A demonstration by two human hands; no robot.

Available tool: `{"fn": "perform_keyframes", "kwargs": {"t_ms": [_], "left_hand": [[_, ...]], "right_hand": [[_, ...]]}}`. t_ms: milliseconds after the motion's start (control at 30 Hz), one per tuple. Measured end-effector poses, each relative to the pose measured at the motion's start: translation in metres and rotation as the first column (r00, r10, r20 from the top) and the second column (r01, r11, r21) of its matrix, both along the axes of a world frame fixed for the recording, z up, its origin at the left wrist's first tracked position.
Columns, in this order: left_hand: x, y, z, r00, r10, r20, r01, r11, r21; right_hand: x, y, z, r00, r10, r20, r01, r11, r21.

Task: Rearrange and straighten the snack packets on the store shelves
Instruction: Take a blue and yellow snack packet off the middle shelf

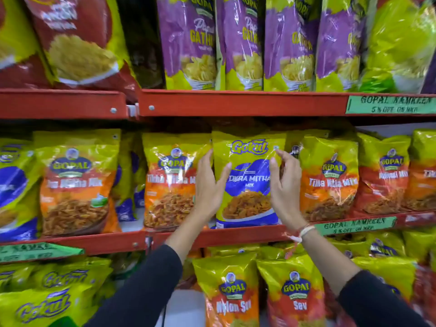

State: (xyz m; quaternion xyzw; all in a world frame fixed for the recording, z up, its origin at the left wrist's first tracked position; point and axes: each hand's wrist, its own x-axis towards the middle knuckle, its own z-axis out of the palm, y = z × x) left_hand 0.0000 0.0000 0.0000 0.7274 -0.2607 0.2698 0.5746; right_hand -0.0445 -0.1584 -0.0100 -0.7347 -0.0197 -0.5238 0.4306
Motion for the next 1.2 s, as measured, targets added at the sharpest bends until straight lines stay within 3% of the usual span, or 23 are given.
{"fn": "perform_keyframes", "kwargs": {"t_ms": [67,133,200,300,500,867,1200], "left_hand": [[0.000,-0.017,-0.013,0.996,0.030,-0.087,-0.032,0.999,-0.014],[0.002,-0.028,-0.032,0.993,0.006,-0.118,-0.011,0.999,-0.042],[0.008,-0.033,-0.041,0.994,0.004,-0.108,-0.016,0.993,-0.113],[0.015,-0.039,-0.048,0.986,0.015,-0.168,-0.055,0.970,-0.236],[0.012,-0.038,-0.063,0.938,-0.045,-0.345,-0.061,0.955,-0.290],[-0.023,-0.015,-0.029,0.975,-0.121,-0.187,0.047,0.931,-0.361],[-0.081,0.065,-0.051,0.946,-0.219,-0.238,0.131,0.933,-0.335]], "right_hand": [[0.007,-0.016,-0.013,0.988,-0.022,-0.153,0.032,0.997,0.065],[0.014,-0.026,-0.030,0.944,0.145,-0.295,-0.089,0.976,0.197],[0.020,-0.033,-0.039,0.879,0.361,-0.310,-0.246,0.902,0.355],[0.029,-0.042,-0.048,0.806,0.489,-0.335,-0.355,0.851,0.387],[0.040,-0.051,-0.068,0.838,0.445,-0.317,-0.337,0.877,0.342],[-0.011,-0.024,-0.043,0.895,0.424,-0.142,-0.358,0.870,0.339],[-0.082,0.045,-0.070,0.901,0.412,-0.136,-0.340,0.865,0.369]]}}
